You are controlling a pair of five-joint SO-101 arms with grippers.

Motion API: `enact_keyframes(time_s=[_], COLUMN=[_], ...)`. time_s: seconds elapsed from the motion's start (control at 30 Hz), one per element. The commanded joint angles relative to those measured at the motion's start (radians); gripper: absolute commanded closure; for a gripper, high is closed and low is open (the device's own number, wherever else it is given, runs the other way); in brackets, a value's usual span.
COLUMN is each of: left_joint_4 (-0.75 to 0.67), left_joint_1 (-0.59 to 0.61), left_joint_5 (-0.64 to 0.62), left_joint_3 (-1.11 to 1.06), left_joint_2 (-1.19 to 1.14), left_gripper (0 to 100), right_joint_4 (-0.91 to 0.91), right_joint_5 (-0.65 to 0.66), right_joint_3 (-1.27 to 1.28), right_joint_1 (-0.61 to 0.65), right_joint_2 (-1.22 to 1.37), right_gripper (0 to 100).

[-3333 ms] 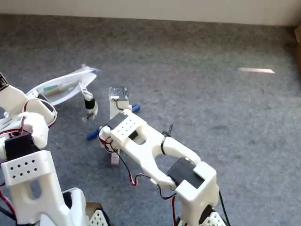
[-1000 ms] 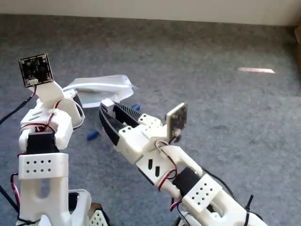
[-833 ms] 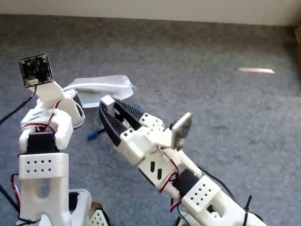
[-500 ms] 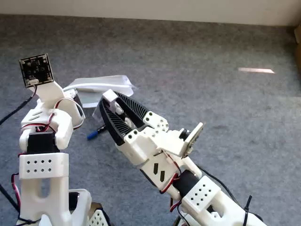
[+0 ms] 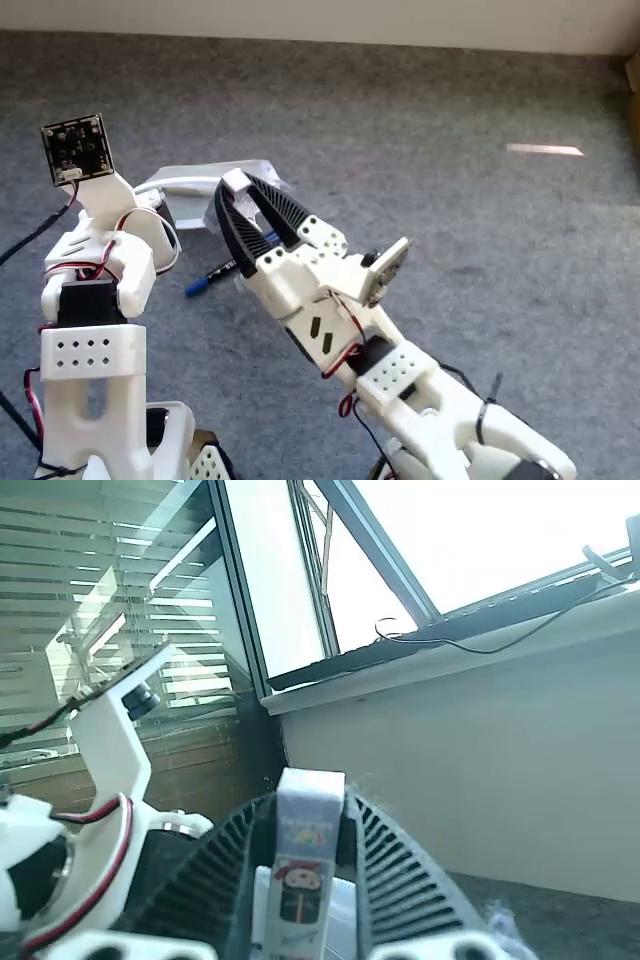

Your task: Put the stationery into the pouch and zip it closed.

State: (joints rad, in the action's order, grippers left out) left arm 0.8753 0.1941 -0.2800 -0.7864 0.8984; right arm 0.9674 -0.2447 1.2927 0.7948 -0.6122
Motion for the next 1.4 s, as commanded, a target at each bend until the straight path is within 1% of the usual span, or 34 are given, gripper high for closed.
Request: enact_keyframes(time_s=[0.0,0.1,0.37,0.5,0.63,0.67,0.73,0.8,0.9,1.0,1.17,1.37], left_joint_4=[-0.029,-0.029,-0.029,-0.029,-0.031,-0.031,-0.032,-0.032,-0.032,-0.032,-0.031,-0.029], left_joint_1=[-0.021,-0.021,-0.021,-0.019,-0.018,-0.018,-0.016,-0.016,-0.016,-0.015,-0.015,-0.015], left_joint_5=[0.005,0.005,0.005,0.005,0.005,0.005,0.005,0.005,0.005,0.005,0.005,0.005], left_joint_3=[0.010,0.010,0.010,0.010,0.010,0.010,0.010,0.010,0.010,0.010,0.010,0.010], left_joint_2=[0.039,0.039,0.039,0.039,0.039,0.039,0.039,0.039,0.039,0.039,0.039,0.039], left_gripper=[99,99,99,99,99,99,99,99,99,99,99,99], right_joint_4=[0.105,0.171,0.280,0.314,0.309,0.309,0.309,0.311,0.311,0.311,0.309,0.312], right_joint_5=[0.014,0.015,0.015,0.015,0.015,0.031,0.126,0.233,0.319,0.345,0.345,0.347], right_joint_3=[-0.074,-0.084,-0.142,-0.139,-0.136,-0.134,-0.134,-0.134,-0.111,-0.084,-0.081,-0.035], right_joint_1=[-0.015,-0.016,-0.099,-0.094,-0.094,-0.094,-0.074,-0.033,0.036,0.065,0.064,0.067], right_joint_2=[0.082,0.157,0.320,0.364,0.367,0.367,0.367,0.367,0.374,0.375,0.375,0.366], right_gripper=[99.4,99.4,99.4,99.4,99.0,98.9,98.9,98.9,98.8,97.8,87.1,87.0])
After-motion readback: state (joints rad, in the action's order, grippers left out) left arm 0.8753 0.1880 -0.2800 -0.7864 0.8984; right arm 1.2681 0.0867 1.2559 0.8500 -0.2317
